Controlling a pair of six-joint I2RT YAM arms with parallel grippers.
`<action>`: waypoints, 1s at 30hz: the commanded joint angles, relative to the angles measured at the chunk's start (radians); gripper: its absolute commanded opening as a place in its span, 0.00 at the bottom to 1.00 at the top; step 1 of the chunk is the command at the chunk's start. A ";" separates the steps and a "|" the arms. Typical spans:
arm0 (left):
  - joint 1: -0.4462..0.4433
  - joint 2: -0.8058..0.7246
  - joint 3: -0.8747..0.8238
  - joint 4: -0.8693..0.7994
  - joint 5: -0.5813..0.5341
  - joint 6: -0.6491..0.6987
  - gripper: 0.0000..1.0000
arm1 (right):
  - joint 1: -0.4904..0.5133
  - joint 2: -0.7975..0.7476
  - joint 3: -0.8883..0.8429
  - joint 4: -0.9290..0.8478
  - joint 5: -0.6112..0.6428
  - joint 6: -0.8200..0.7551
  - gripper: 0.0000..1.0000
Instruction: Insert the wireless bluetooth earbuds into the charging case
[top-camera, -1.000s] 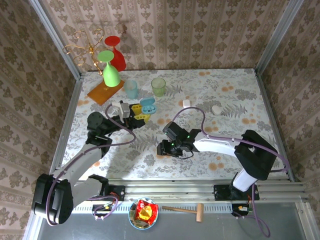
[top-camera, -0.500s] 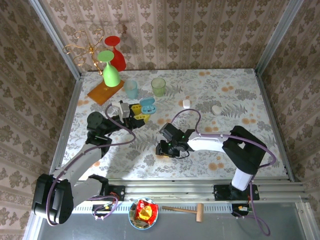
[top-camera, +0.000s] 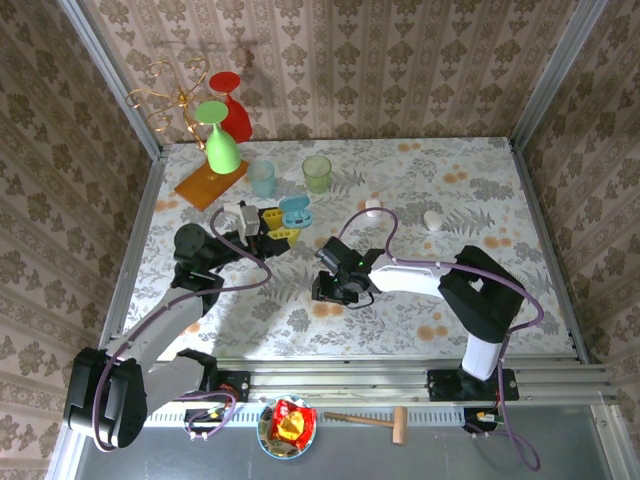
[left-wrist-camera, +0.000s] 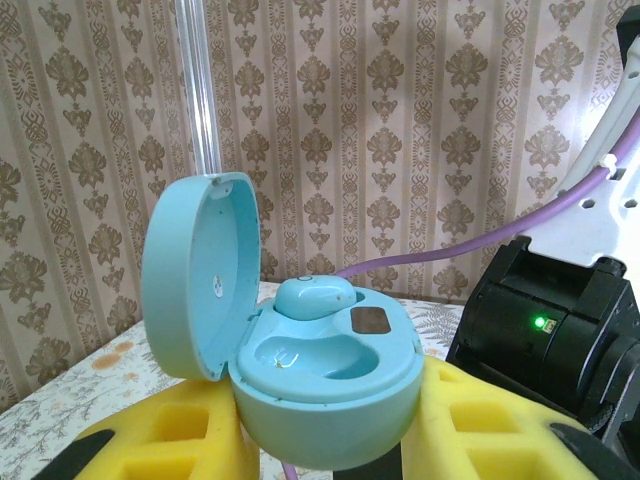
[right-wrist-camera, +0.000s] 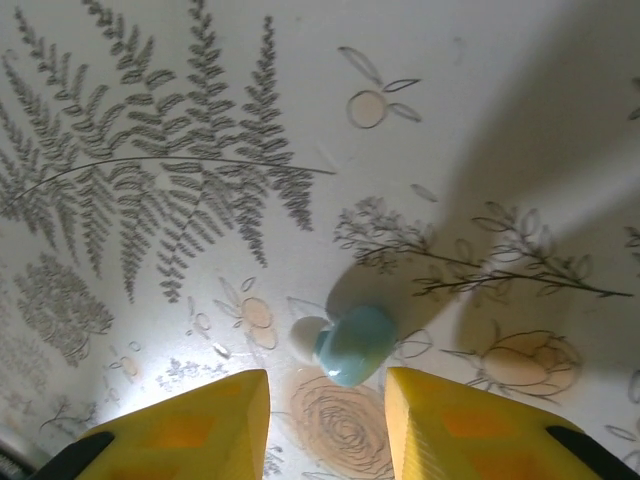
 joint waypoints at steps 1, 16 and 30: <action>0.007 -0.016 0.001 0.017 0.021 0.018 0.26 | -0.003 -0.040 -0.011 -0.035 0.070 -0.007 0.36; 0.007 -0.012 -0.003 0.033 0.025 0.011 0.26 | -0.052 -0.026 -0.139 0.240 -0.029 0.187 0.23; 0.008 -0.010 -0.005 0.039 0.024 0.012 0.26 | -0.060 0.007 -0.093 0.191 -0.042 0.123 0.27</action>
